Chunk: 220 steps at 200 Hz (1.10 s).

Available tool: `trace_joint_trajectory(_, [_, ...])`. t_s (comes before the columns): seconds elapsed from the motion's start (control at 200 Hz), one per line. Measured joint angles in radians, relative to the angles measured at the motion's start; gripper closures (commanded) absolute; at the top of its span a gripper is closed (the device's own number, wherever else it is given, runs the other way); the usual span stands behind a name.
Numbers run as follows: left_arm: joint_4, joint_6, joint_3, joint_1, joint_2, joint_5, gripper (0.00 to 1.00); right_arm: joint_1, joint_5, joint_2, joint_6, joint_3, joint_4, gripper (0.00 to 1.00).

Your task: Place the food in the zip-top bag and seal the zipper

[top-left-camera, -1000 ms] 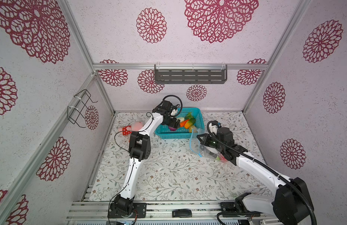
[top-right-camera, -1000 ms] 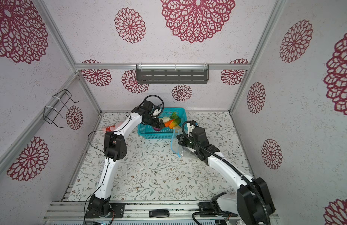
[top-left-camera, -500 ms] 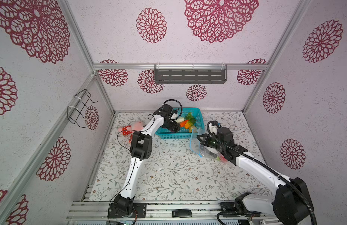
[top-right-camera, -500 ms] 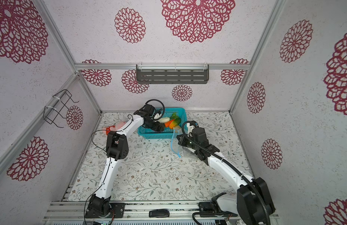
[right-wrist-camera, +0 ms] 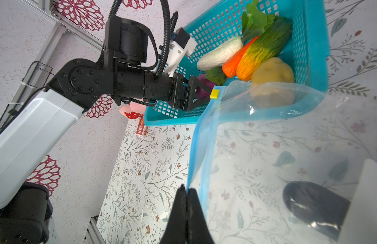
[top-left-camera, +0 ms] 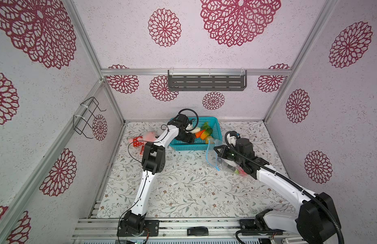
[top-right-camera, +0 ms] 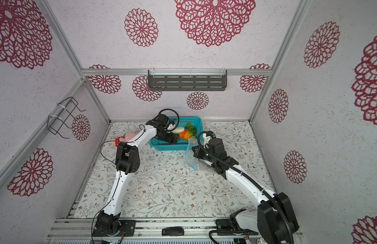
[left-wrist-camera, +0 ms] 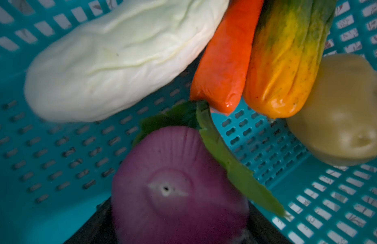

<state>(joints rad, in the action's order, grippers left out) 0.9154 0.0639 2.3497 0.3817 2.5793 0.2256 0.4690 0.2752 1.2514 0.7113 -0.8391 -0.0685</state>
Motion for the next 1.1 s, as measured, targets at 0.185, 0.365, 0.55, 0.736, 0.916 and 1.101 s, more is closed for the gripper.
trace_joint_trajectory(0.185, [-0.005,0.018,0.000,0.000,0.000,0.001,0.35,0.000,0.000,0.000,0.000,0.000,0.001,1.00])
trace_joint_trajectory(0.365, [-0.006,0.031,-0.016,0.000,-0.021,0.002,0.44,0.000,0.000,0.000,0.000,0.000,0.008,1.00])
trace_joint_trajectory(0.55, [-0.020,0.042,-0.095,0.000,-0.119,0.002,0.48,0.000,-0.001,0.000,0.000,0.000,0.016,1.00])
trace_joint_trajectory(0.736, [-0.039,0.048,-0.140,0.000,-0.198,0.001,0.53,0.000,-0.001,-0.001,0.000,0.000,0.016,1.00])
trace_joint_trajectory(0.916, [-0.047,0.063,-0.185,0.000,-0.241,0.003,0.55,0.000,-0.001,-0.001,0.000,0.000,0.016,1.00])
trace_joint_trajectory(1.101, [-0.049,0.087,-0.274,0.005,-0.309,0.009,0.56,0.000,-0.002,-0.001,-0.001,0.000,0.016,1.00])
